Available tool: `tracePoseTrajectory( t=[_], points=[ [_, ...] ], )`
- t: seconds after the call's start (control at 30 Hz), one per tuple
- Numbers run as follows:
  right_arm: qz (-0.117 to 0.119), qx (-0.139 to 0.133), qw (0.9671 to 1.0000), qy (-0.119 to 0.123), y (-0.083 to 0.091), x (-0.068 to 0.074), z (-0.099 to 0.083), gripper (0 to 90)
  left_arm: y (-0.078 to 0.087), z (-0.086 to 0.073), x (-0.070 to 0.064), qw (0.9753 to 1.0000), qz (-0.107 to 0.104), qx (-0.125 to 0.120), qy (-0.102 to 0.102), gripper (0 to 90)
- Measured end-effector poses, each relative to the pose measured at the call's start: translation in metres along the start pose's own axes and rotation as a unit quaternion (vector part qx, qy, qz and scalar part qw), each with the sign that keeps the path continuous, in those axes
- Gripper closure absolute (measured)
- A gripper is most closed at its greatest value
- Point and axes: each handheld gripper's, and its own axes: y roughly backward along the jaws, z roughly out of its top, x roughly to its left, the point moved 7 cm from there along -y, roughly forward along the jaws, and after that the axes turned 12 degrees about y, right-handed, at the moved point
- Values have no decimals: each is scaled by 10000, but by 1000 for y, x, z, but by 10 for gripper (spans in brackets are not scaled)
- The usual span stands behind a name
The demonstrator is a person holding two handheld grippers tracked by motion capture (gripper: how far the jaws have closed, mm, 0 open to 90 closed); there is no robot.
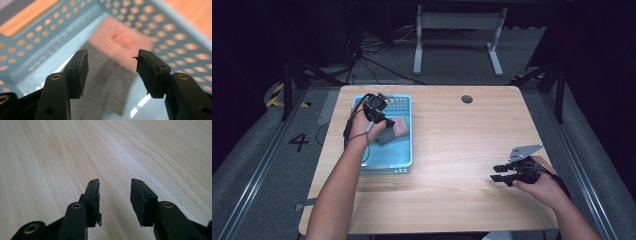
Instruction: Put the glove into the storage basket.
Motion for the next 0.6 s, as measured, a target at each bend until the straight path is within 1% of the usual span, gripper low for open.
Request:
tracePoseTrajectory(
  t=[0.13,0.17,0.27,0.37,0.43,0.5,0.53,0.6],
  points=[
    [-3,-14,10000,14,-1,-1,1,601,17,2,-25,9994,-185,-205,-223,444],
    [-1,-18,10000,10,-1,-1,1,601,22,1,-32,9989,-256,-270,-287,444],
    [1,-31,10000,8,-1,-2,2,601,35,-2,-55,9973,-513,-384,-365,451],
    [10,-41,10000,11,-2,-3,2,598,43,-7,-73,9954,-672,-469,-494,449],
    [2,-39,10000,-3,-2,-3,2,596,48,-12,-87,9934,-842,-546,-559,453],
    [2,-44,10000,-11,-3,-3,2,591,51,-18,-100,9921,-878,-606,-660,452],
    [4,-43,10000,-13,-3,-3,2,590,52,-22,-107,9914,-940,-578,-708,452],
    [4,-45,10000,-14,-3,-3,2,589,54,-33,-120,9907,-1046,-551,-667,452]
  ],
)
